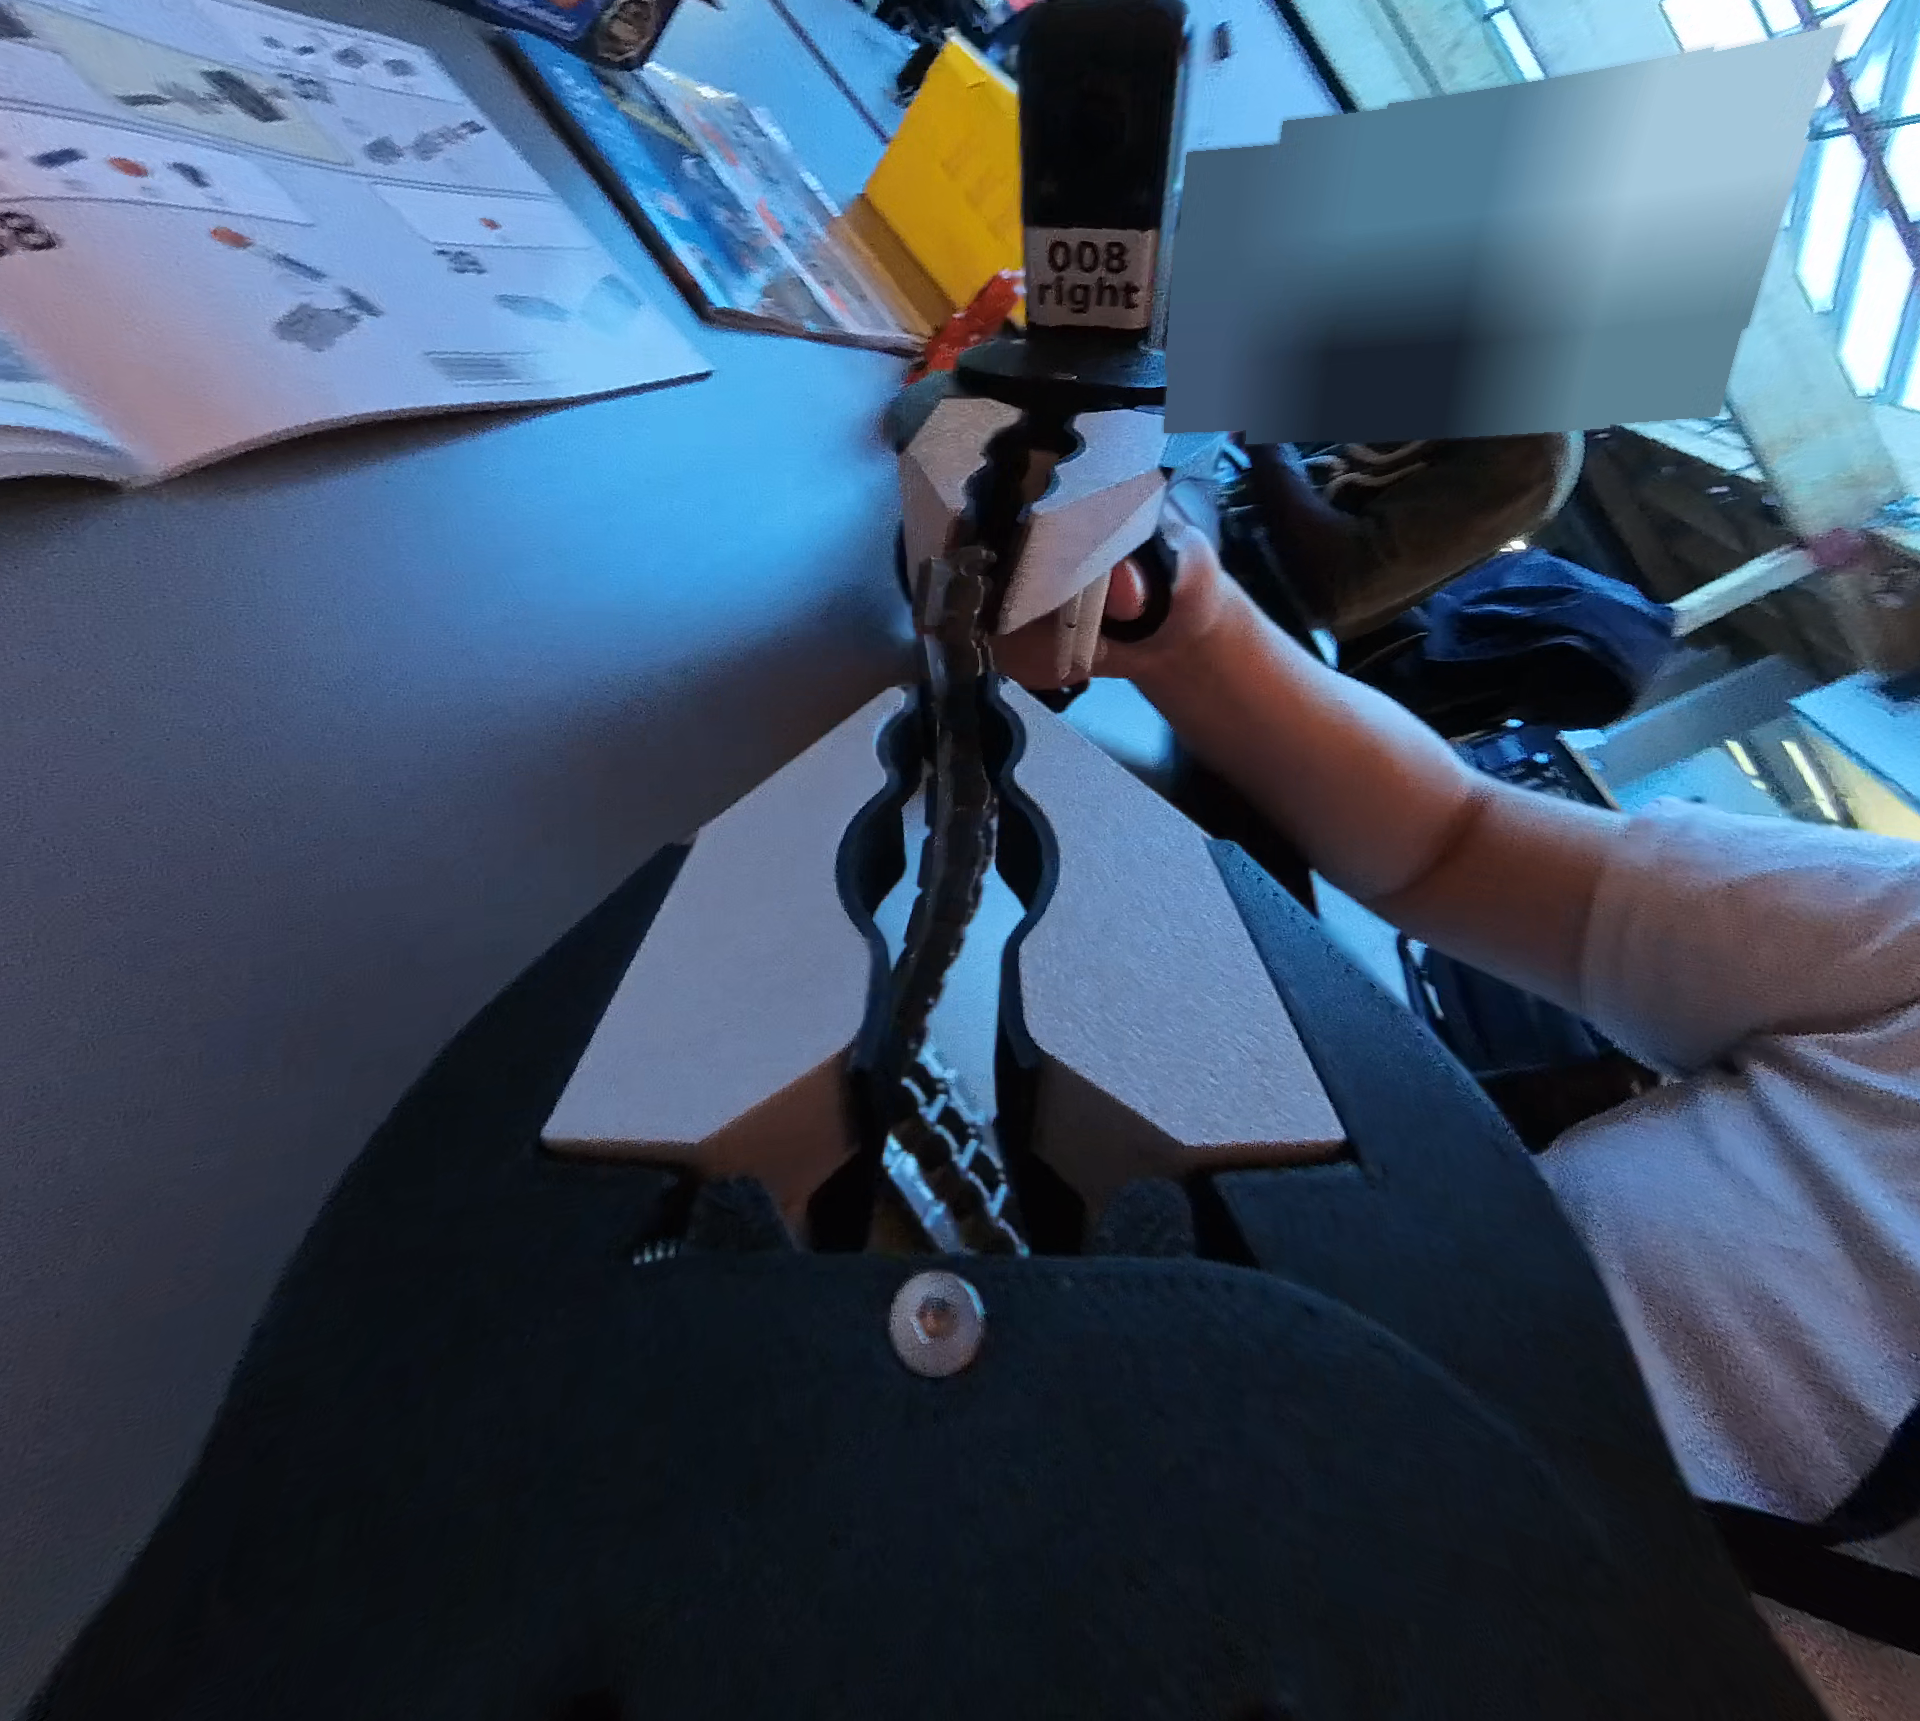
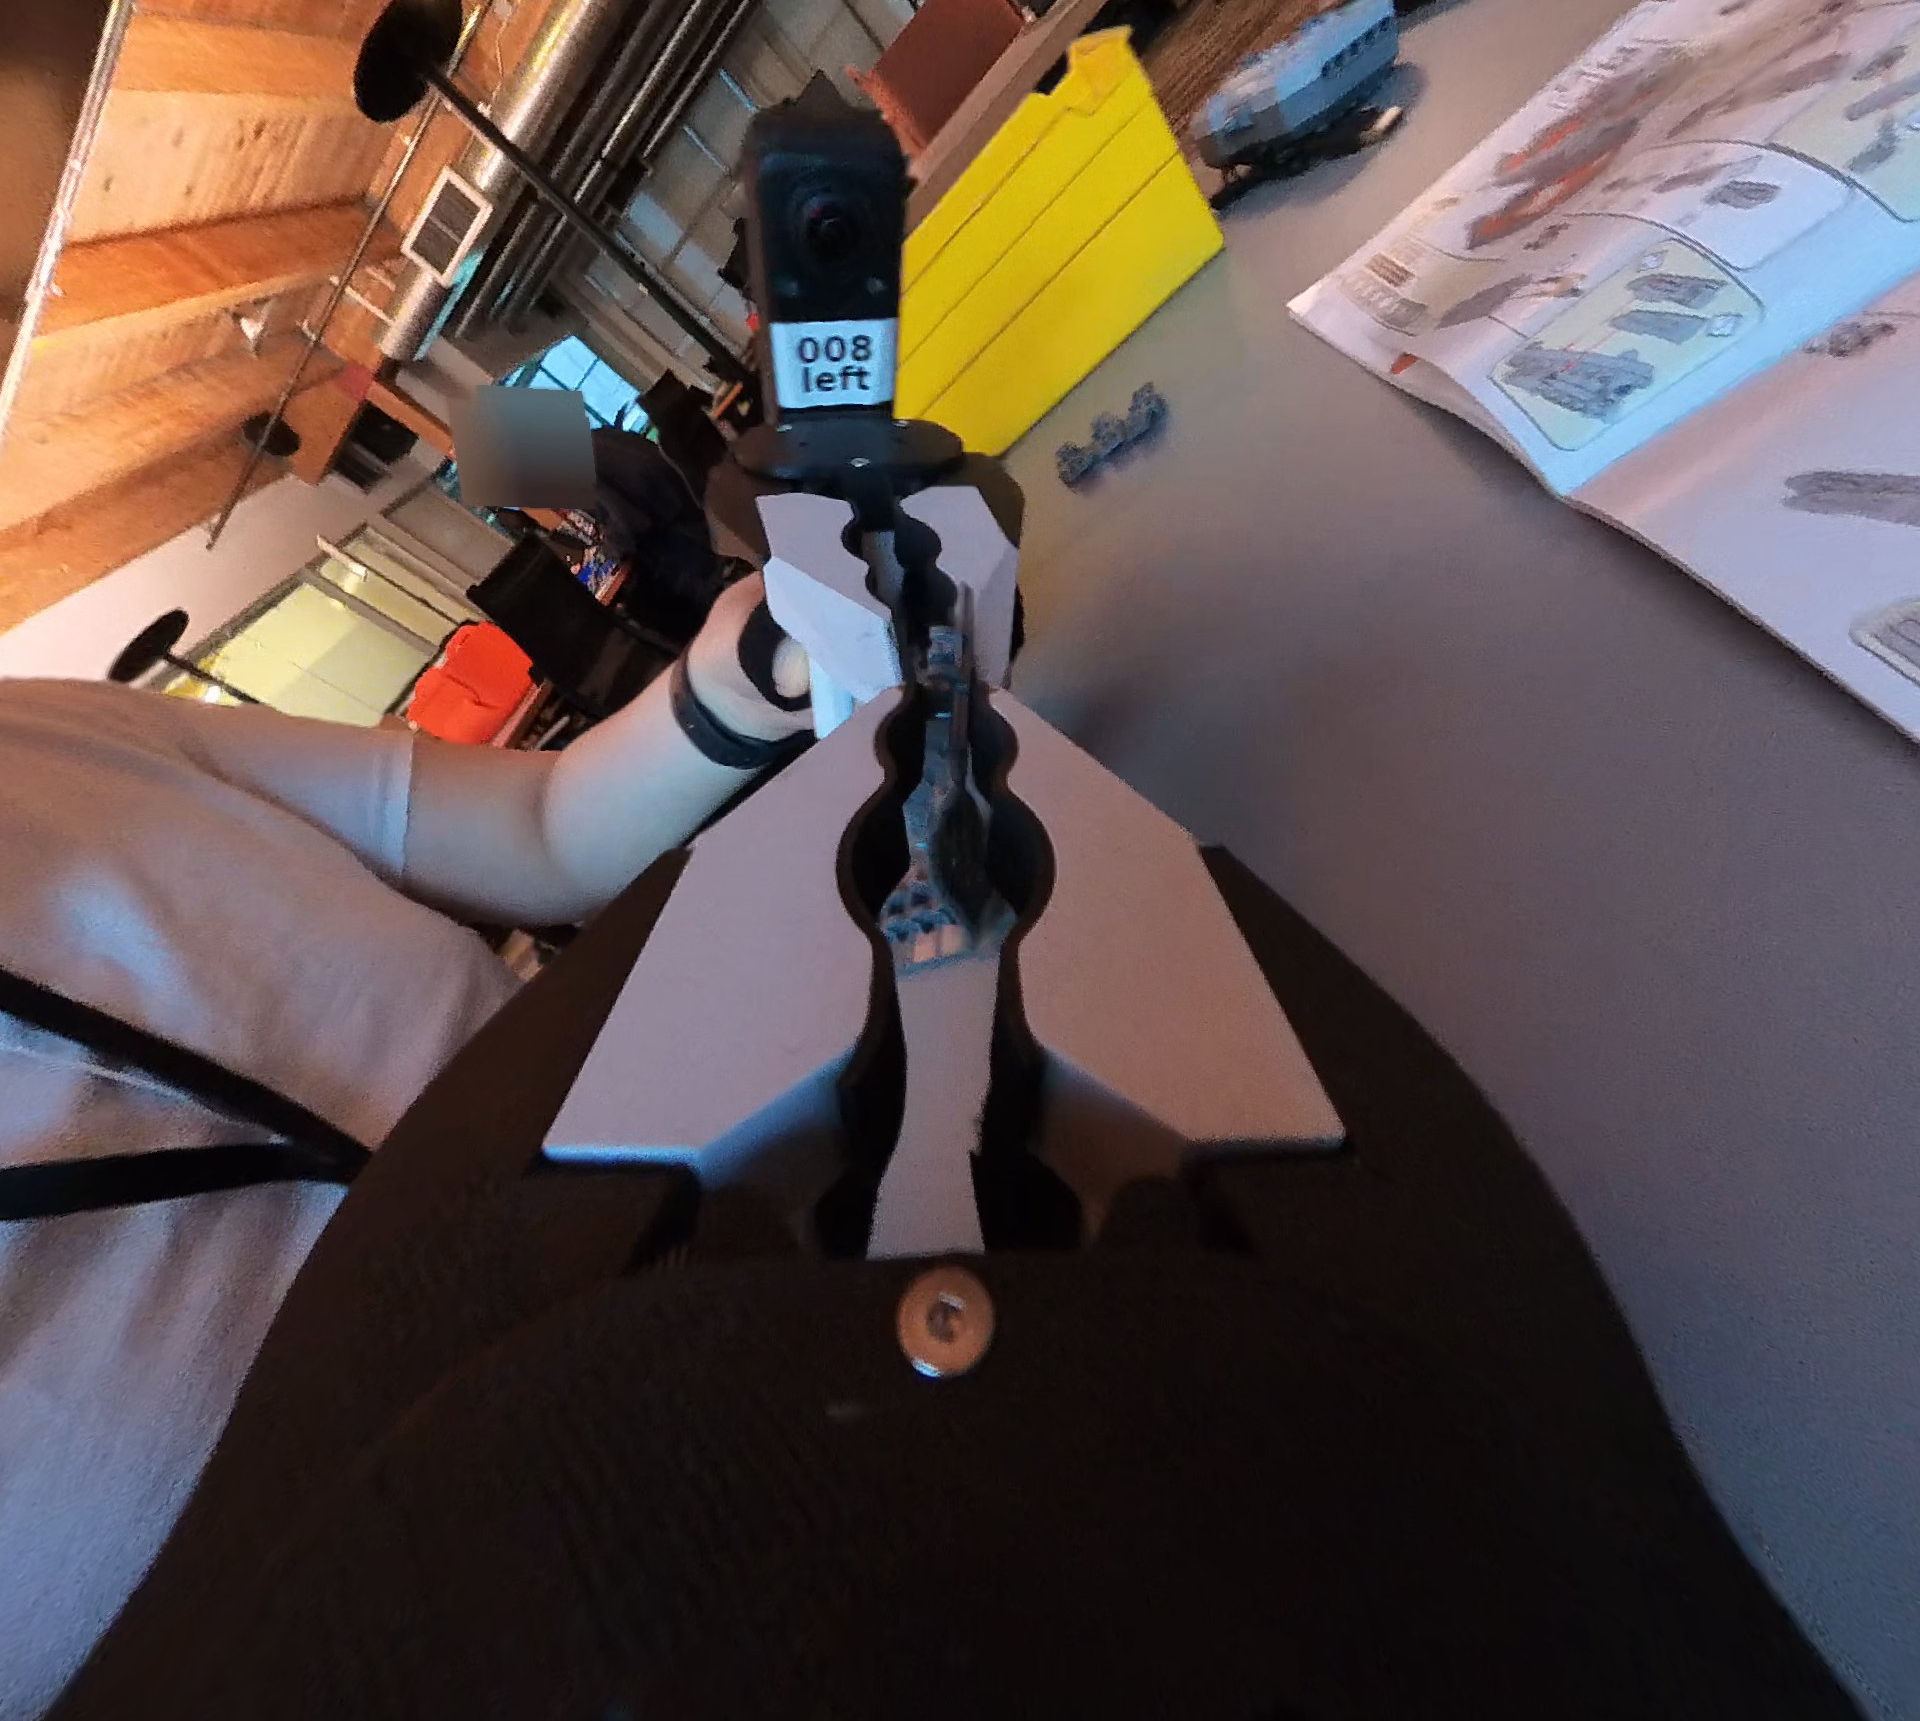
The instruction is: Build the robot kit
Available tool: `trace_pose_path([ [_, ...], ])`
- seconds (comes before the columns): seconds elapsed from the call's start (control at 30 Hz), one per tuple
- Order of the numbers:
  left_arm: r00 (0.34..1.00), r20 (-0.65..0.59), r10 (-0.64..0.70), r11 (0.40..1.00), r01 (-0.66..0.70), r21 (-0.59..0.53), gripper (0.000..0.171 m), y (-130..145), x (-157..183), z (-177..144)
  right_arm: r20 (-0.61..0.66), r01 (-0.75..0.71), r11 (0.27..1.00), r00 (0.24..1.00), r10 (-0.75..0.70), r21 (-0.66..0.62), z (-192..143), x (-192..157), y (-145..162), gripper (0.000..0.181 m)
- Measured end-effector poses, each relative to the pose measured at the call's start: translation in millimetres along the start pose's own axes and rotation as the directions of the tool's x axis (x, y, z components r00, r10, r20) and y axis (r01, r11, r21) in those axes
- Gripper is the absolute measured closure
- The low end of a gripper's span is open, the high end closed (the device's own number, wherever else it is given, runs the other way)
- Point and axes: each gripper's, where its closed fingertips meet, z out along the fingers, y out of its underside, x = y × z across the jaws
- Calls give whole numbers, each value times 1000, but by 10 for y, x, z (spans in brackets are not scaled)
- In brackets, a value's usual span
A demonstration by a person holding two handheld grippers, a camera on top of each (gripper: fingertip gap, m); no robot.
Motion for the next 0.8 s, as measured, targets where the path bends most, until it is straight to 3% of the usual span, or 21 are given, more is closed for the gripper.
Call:
trace_pose_path([
  [0.1,993,99,-64,998,65,-13,158,38,-216,-45,-99,-6,998,995,0,-59,-39,241,94,175],
  [0.27,987,66,-149,987,145,68,157,-79,-236,-169,-139,-26,988,990,4,-152,-30,371,197,175],
  [0.53,978,205,-39,999,45,-22,154,42,-403,-156,-145,16,995,989,-31,-100,-100,373,117,175],
  [0.8,959,280,30,999,-22,-32,155,55,-432,-171,-256,15,995,966,-39,-94,-192,540,87,175],
])
